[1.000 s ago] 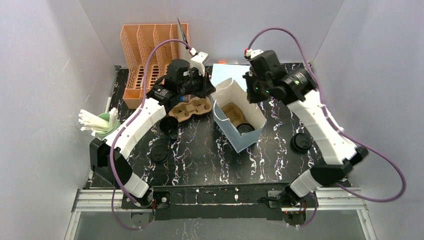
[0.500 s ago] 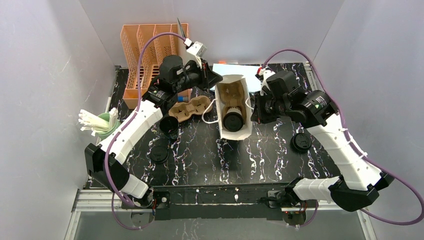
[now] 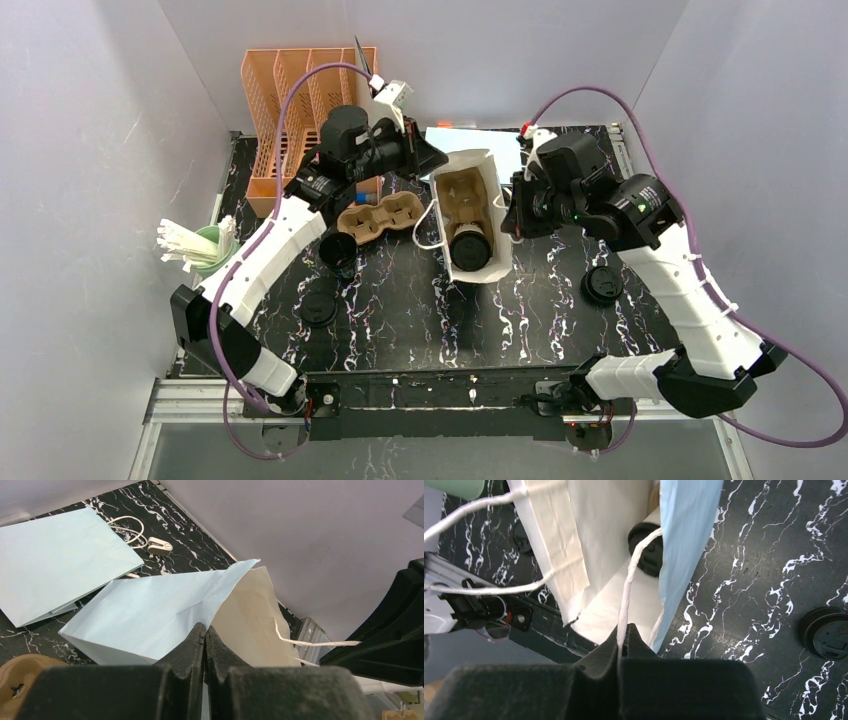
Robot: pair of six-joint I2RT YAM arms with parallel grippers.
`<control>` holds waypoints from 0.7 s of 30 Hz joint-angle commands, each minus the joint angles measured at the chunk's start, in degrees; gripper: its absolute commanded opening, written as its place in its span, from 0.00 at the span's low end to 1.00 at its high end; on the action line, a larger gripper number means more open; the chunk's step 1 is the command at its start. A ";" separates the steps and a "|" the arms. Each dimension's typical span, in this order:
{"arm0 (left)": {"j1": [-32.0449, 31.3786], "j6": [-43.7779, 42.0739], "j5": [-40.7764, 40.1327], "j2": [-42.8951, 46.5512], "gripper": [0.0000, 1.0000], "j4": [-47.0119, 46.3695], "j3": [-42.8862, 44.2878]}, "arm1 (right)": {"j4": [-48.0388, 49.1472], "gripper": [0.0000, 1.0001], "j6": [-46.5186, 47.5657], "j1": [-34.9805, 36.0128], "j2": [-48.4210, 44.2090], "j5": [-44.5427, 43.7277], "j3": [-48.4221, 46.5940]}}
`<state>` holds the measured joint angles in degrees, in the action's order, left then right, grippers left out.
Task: Pack the takeout coffee
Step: Adjust the takeout bag at the center of the board.
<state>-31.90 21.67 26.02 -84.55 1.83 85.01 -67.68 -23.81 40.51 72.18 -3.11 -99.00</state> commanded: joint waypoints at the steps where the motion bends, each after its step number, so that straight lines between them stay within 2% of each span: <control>1: -0.18 3.15 1.73 -3.34 0.00 7.62 6.82 | -3.03 0.01 -2.57 -0.11 4.68 -3.87 -8.38; 7: -0.17 4.16 1.20 -8.95 0.01 13.63 11.03 | -7.43 0.01 -4.53 -2.73 11.46 -4.77 -16.38; 12: 0.07 4.27 0.44 -16.98 0.01 21.47 18.06 | -10.66 0.01 -7.33 -10.84 15.95 4.24 -20.13; 13: 0.16 4.51 0.20 -17.97 0.02 21.99 18.65 | -10.68 0.05 -7.66 -12.15 16.53 6.21 -20.06; 16: 0.25 5.16 -1.12 -20.30 0.04 22.12 19.55 | -9.76 0.23 -8.26 -14.54 17.22 7.90 -19.81; 19: 0.24 4.72 -3.76 -21.46 0.09 21.61 20.61 | -9.25 0.61 -7.56 -16.22 18.02 8.56 -21.43; 21: 0.26 4.16 -5.24 -21.71 0.16 19.72 21.01 | -9.41 0.76 -6.60 -16.69 18.67 8.05 -23.25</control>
<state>-31.73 26.68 24.47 -106.76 21.04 103.33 -76.88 -31.20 24.73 90.56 2.76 -117.32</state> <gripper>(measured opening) 0.105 0.651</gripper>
